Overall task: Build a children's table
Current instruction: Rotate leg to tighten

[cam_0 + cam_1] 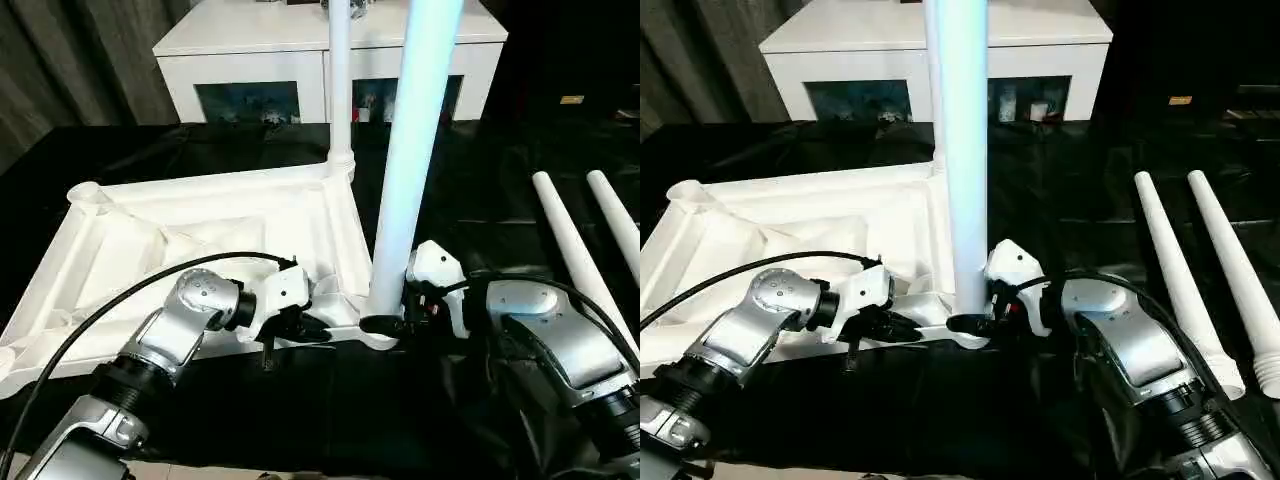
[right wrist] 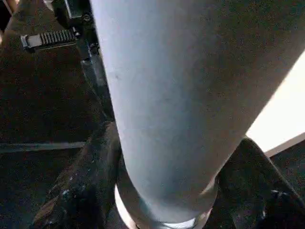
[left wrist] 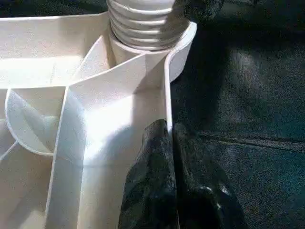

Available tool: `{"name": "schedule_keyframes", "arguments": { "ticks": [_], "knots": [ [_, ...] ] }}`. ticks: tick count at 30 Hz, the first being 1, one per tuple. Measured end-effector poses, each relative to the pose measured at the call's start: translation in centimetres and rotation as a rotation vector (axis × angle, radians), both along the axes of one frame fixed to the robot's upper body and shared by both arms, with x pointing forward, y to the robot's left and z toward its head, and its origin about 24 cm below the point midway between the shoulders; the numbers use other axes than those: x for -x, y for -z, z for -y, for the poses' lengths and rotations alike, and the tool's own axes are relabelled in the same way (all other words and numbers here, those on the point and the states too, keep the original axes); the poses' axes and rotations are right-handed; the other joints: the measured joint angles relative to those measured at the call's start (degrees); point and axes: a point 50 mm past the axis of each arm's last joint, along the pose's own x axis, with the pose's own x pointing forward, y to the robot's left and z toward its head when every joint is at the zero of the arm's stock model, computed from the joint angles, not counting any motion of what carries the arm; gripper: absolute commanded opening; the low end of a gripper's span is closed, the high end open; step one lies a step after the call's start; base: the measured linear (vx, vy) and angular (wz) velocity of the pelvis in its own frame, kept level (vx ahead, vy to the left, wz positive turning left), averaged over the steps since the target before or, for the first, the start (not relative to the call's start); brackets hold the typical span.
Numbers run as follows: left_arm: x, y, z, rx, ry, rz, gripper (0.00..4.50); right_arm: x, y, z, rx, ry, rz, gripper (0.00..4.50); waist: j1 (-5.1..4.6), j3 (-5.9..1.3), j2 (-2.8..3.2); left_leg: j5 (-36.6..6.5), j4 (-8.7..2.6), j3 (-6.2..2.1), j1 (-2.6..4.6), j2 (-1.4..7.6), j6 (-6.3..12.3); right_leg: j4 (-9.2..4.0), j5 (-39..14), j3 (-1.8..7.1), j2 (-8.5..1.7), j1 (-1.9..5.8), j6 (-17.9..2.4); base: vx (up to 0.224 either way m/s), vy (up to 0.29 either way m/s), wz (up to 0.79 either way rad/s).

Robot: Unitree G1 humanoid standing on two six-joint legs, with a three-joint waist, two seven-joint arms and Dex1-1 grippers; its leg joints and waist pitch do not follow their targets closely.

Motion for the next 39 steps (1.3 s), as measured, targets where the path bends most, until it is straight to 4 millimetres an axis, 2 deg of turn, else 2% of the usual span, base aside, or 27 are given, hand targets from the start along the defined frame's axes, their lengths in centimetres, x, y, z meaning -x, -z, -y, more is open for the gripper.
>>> {"name": "schedule_keyframes", "arguments": {
  "ticks": [6, 15, 17, 20, 21, 25, 29, 39],
  "knots": [
    [0.0, 0.0, -0.1, -0.005, -0.003, -0.001, 0.0, 0.0, 0.1, -0.1, -0.002, -0.014, 0.01, 2.49, -0.04, 0.01, -0.01, 0.0, 0.25, 0.0, 0.01, 0.03, 0.0, 0.34, 0.0, 0.03, 0.0, -0.03, 0.0, 0.0, 0.0, 0.0],
    [0.0, 0.1, -0.2, -0.007, -0.005, -0.004, 0.0, -0.1, 0.2, -0.2, -0.013, -0.015, 0.009, 2.47, -0.1, 0.0, -0.01, 0.0, 0.39, 0.0, 0.01, 0.05, 0.0, 0.46, 0.0, 0.04, 0.0, -0.02, 0.0, 0.0, 0.0, 0.0],
    [0.0, 0.1, -0.3, -0.008, -0.007, -0.005, 0.0, -0.2, 0.3, -0.2, -0.031, 0.0, -0.005, 3.17, -0.15, 0.0, -0.01, 0.0, 0.42, 0.0, 0.01, 0.06, 0.0, 0.5, 0.0, 0.04, 0.0, -0.02, 0.0, 0.0, 0.0, 0.0],
    [0.0, 0.1, -0.3, -0.007, -0.009, -0.006, 0.0, -0.3, 0.6, 0.0, -0.055, 0.032, -0.034, 3.23, -0.19, -0.01, 0.01, 0.0, 0.46, 0.0, 0.01, 0.07, 0.0, 0.53, 0.0, 0.04, 0.0, -0.01, 0.0, 0.0, 0.0, 0.0],
    [0.0, 0.1, -0.2, -0.005, -0.008, -0.006, 0.0, -0.3, 0.7, 0.1, -0.064, 0.039, -0.046, 3.5, -0.18, -0.01, 0.02, 0.0, 0.47, 0.0, 0.0, 0.07, 0.0, 0.53, 0.0, 0.04, 0.0, -0.01, 0.0, 0.0, 0.0, 0.0],
    [0.0, 0.1, -0.2, -0.003, -0.005, -0.007, 0.0, -0.1, 0.9, 0.4, -0.071, 0.054, -0.05, 3.59, -0.13, -0.02, 0.02, -0.01, 0.47, 0.0, 0.0, 0.07, 0.0, 0.52, 0.0, 0.03, 0.0, -0.02, 0.0, 0.0, 0.0, 0.0],
    [0.0, 0.1, -0.2, -0.003, -0.002, -0.009, 0.0, 0.3, 2.0, 0.9, -0.056, 0.073, -0.088, 3.59, -0.06, -0.01, 0.03, 0.0, 0.5, 0.0, -0.04, 0.07, 0.01, 0.53, 0.0, 0.03, 0.0, -0.03, 0.0, 0.0, 0.0, 0.0],
    [0.0, 0.1, -0.2, -0.003, 0.003, -0.008, 0.0, 0.3, 1.7, 1.1, -0.068, 0.065, -0.098, 3.59, -0.02, -0.02, 0.04, 0.0, 0.61, -0.01, -0.03, 0.09, 0.01, 0.61, 0.0, 0.03, 0.0, -0.01, 0.0, 0.0, 0.0, 0.0]
  ]
}}
